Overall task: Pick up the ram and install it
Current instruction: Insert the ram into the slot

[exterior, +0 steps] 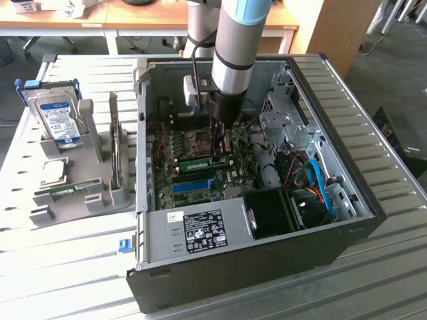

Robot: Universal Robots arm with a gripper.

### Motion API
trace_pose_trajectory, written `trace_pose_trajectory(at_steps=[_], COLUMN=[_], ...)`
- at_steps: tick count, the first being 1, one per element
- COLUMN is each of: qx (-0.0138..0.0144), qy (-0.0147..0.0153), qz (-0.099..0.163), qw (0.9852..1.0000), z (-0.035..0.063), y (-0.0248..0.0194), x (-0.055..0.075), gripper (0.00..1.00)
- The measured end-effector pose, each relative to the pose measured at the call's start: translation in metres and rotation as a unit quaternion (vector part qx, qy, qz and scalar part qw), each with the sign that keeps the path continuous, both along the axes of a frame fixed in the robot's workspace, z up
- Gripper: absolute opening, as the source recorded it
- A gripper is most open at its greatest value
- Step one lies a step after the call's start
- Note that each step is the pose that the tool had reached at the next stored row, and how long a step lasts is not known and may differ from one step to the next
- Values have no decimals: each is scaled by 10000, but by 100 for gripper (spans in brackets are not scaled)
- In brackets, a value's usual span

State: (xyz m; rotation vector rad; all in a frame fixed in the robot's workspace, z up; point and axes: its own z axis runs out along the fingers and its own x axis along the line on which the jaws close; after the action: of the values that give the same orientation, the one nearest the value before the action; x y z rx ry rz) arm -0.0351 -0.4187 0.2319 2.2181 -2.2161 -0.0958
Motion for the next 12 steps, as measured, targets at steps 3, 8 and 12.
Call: trace_pose_trajectory(at_steps=[3, 8, 12], qx=[0, 0, 0], qy=[0, 0, 0], qz=[-1, -1, -1], qw=[10000, 10000, 10000], z=[31, 36, 36], y=[15, 21, 21], x=[-1, -1, -1], gripper=[25, 25, 25])
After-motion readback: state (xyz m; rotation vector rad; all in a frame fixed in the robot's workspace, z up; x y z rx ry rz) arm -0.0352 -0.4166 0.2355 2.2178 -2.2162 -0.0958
